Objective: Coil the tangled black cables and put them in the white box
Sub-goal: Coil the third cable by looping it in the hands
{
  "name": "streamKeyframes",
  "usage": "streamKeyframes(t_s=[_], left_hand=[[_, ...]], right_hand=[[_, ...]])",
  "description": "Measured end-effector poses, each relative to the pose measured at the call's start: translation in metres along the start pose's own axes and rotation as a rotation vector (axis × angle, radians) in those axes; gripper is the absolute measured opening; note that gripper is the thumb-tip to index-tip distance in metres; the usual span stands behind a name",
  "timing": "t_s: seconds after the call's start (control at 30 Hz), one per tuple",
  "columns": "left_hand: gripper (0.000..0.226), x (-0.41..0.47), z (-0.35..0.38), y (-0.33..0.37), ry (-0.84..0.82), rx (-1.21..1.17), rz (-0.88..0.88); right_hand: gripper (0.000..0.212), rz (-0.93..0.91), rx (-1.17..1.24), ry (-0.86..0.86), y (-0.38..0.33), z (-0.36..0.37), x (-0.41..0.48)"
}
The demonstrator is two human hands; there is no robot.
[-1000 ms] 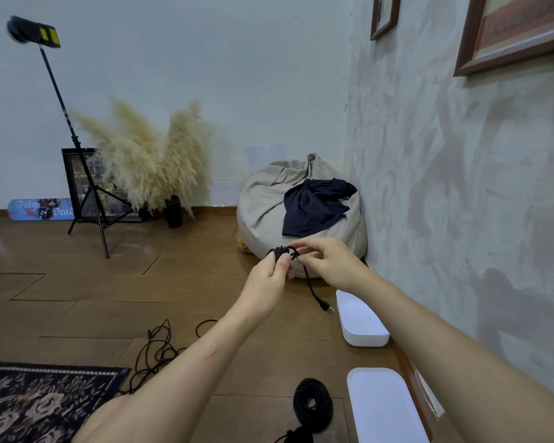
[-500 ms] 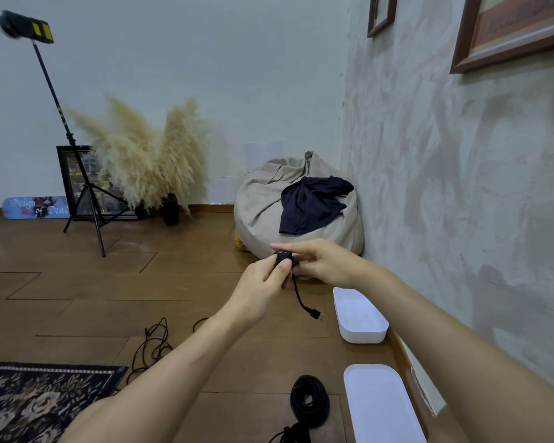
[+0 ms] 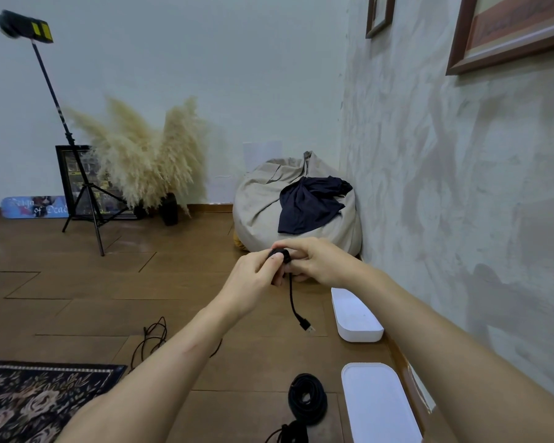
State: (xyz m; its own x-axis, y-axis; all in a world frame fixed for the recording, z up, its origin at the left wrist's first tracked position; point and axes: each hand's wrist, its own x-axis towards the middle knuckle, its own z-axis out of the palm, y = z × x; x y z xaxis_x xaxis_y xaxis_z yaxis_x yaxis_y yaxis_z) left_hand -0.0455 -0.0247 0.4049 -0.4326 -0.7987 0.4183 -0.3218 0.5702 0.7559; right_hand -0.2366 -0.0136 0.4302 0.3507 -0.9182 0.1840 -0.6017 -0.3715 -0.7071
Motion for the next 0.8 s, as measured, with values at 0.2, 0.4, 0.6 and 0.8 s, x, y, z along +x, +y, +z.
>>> streamKeyframes(t_s=[0.2, 0.4, 0.6, 0.8], left_hand=[[0.043, 0.007, -0.004, -0.001, 0.043, -0.006, -0.033], [0.046, 0.009, -0.004, -0.005, 0.111, -0.084, -0.063], [0.063, 0.006, -0.003, -0.001, 0.086, -0.137, -0.027], [0.059, 0.003, -0.002, -0.001, 0.112, -0.046, 0.031]], right_hand=[[0.036, -0.001, -0.095, 0.048, -0.003, 0.005, 0.007], [0.033, -0.037, -0.114, 0.052, -0.014, 0.007, 0.006], [0.035, -0.031, 0.017, -0.009, -0.017, 0.006, -0.002], [0.034, -0.03, 0.055, 0.014, -0.018, 0.006, -0.005]])
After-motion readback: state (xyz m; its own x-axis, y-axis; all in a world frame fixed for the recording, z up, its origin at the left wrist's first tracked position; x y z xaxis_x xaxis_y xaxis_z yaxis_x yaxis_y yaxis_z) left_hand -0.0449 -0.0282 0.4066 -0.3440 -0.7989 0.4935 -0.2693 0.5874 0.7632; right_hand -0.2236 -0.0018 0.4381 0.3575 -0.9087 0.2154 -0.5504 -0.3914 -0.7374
